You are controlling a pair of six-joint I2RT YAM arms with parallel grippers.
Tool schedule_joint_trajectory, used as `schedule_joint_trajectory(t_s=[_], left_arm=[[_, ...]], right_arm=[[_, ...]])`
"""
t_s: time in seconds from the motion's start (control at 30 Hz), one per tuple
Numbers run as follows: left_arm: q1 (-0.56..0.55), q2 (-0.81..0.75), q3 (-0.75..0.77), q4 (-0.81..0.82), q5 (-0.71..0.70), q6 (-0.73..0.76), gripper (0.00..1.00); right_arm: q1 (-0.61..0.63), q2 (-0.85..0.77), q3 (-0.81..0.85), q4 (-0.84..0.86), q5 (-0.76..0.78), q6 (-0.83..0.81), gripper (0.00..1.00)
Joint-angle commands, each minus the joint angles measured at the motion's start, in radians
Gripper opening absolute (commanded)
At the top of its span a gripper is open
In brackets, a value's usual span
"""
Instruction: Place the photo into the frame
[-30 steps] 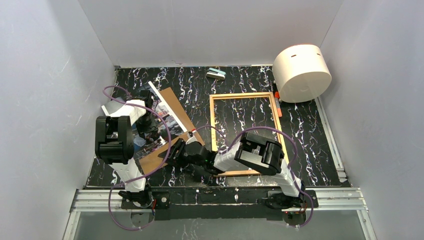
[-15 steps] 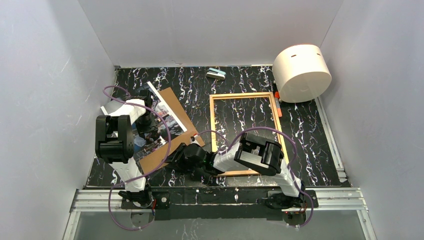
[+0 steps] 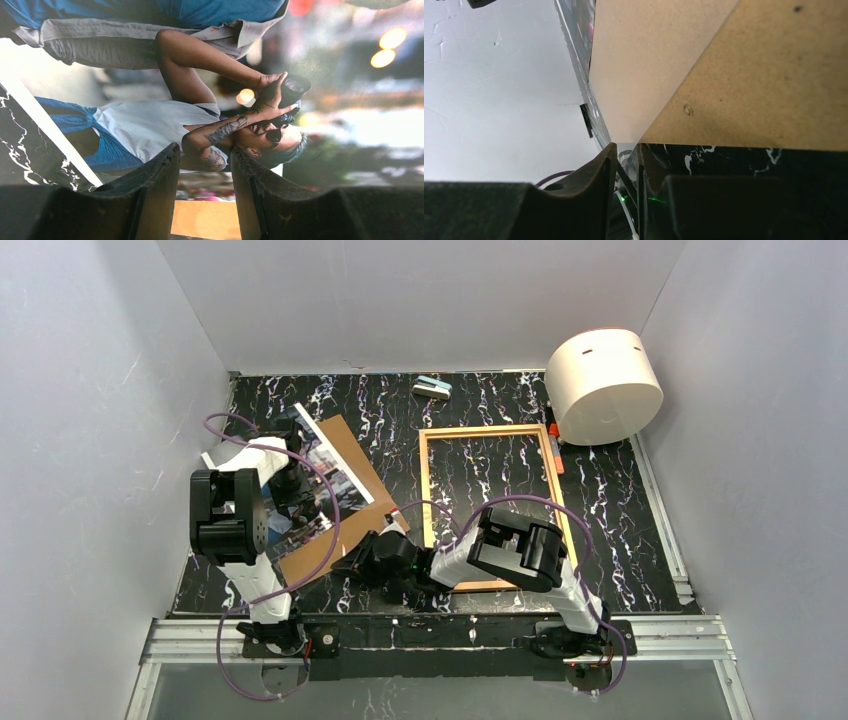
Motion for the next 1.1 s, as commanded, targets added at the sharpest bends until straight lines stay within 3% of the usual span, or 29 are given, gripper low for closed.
schedule_joint_trajectory(t_s=[0.0,0.37,0.63,0.87,1.07], left_arm=[[0.021,0.118,-0.087,-0.021,-0.014,0.006,0.41],[0.02,0.124,-0.091,-0.017,-0.006,0.011,0.4],[0.022,0.125,-0.094,-0.016,0.002,0.012,0.4],[0.023,0.129,-0.094,-0.016,0.003,0.011,0.39],[0.022,0.13,-0.095,-0.015,0.003,0.015,0.39]], right_arm=[[-0.032,-0.038,-0.013,0.158,0.168,-0.058,0.28],[-0.042,-0.026,-0.012,0.215,0.143,-0.069,0.21],[-0.044,-0.005,-0.021,0.081,0.139,0.064,0.43],[-0.046,0.002,-0.024,0.031,0.151,0.105,0.46],[-0.059,0.007,-0.025,0.046,0.155,0.092,0.41]])
